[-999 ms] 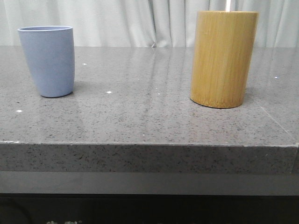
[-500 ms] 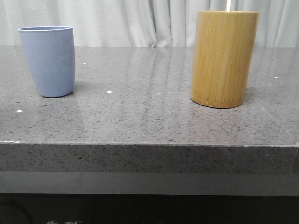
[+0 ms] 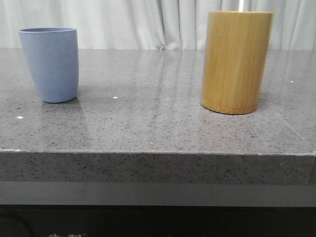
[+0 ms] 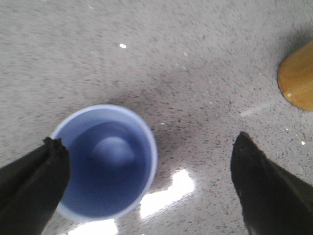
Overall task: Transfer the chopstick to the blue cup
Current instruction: 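Grasp the blue cup's rim with the left gripper, then carry the blue cup with the left gripper beside the bamboo holder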
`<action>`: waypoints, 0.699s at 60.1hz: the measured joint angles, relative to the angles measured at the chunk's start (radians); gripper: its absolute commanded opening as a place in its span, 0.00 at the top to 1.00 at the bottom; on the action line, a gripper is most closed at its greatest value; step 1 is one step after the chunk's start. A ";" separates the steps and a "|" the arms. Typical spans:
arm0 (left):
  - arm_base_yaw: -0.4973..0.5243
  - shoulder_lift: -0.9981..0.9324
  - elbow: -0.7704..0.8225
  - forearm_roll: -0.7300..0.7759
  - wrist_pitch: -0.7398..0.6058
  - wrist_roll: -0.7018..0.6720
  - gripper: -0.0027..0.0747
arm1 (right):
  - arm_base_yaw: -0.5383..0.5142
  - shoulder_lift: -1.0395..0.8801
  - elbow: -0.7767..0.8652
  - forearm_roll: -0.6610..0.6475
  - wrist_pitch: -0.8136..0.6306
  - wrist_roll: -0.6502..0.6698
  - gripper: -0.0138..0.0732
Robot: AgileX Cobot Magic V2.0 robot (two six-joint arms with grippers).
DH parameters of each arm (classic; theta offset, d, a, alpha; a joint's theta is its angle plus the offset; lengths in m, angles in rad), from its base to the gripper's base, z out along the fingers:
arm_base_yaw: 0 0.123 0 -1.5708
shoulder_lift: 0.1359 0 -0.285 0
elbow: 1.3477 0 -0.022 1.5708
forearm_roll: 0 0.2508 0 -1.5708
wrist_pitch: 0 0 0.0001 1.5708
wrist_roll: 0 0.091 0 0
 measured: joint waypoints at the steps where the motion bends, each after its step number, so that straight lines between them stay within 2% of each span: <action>1: -0.004 0.017 -0.009 0.000 0.005 -0.001 0.14 | 0.000 0.000 0.000 0.000 0.002 0.000 0.20; 10: -0.037 0.114 -0.064 0.011 0.026 -0.014 0.14 | 0.000 0.000 0.000 0.000 0.004 0.000 0.20; 28: -0.042 0.208 -0.070 0.093 0.095 -0.041 0.15 | 0.000 0.000 0.000 0.000 0.008 0.000 0.20; 35: -0.042 0.220 -0.070 0.102 0.104 -0.044 0.23 | 0.000 0.000 0.000 0.000 0.008 0.000 0.20; 42: -0.042 0.226 -0.072 0.102 0.105 -0.044 0.39 | 0.000 0.000 0.000 0.000 0.008 0.000 0.20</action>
